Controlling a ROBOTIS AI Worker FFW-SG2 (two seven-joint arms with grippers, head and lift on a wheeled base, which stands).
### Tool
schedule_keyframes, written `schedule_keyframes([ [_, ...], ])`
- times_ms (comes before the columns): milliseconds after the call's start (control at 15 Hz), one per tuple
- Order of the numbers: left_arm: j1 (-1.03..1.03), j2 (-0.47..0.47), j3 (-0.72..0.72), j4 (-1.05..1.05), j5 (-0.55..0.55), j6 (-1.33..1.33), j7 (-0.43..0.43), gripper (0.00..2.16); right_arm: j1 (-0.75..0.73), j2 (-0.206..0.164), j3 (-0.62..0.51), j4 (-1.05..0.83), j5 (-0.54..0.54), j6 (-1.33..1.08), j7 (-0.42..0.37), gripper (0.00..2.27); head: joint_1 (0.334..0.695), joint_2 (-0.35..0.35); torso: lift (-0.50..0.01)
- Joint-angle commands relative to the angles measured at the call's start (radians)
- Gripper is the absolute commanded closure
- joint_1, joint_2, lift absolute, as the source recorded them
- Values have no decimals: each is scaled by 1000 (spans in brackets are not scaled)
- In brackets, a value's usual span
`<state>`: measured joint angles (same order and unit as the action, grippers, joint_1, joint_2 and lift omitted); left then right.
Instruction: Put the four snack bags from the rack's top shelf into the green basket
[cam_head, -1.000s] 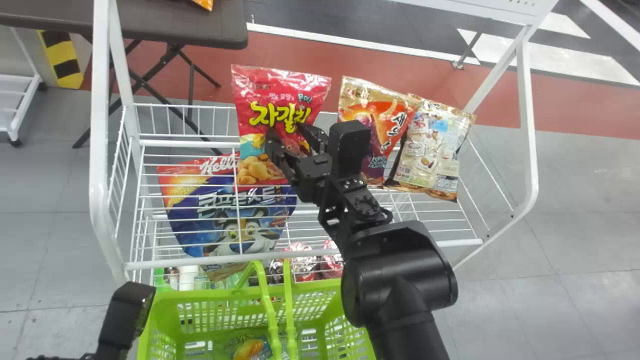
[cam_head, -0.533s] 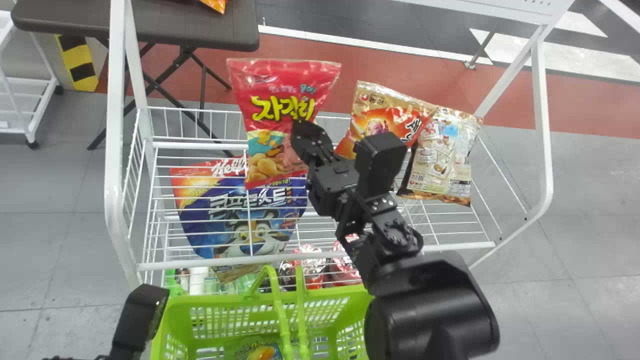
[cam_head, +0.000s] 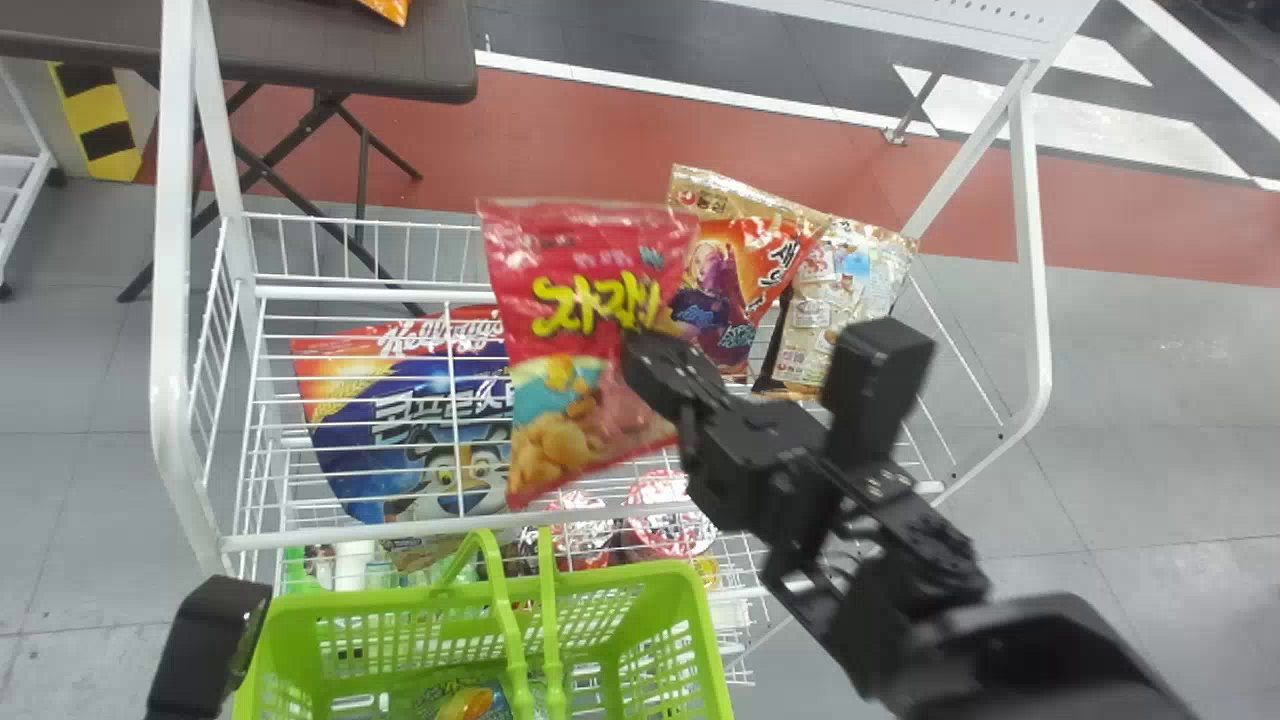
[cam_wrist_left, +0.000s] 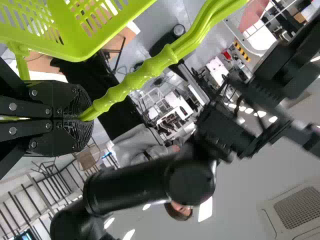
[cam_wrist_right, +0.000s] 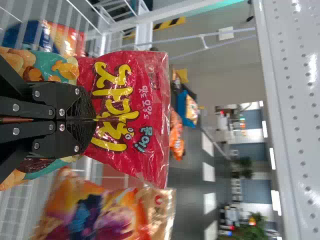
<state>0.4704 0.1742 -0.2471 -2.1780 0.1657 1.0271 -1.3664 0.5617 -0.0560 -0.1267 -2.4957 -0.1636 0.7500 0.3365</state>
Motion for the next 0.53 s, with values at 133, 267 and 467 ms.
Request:
schedule_keyframes([
  [133, 0, -2, 8, -3, -3, 0, 4, 1666, 196, 16, -203, -200, -105, 111, 38, 2074, 695, -350, 0],
  [267, -3, -4, 2, -3, -15, 3, 9, 1666, 233, 19, -289, -218, -137, 127, 67, 2074, 695, -350, 0],
  [467, -4, -10, 0, -3, -21, 6, 15, 1666, 250, 35, -392, -241, -248, 366, 177, 2074, 695, -350, 0],
])
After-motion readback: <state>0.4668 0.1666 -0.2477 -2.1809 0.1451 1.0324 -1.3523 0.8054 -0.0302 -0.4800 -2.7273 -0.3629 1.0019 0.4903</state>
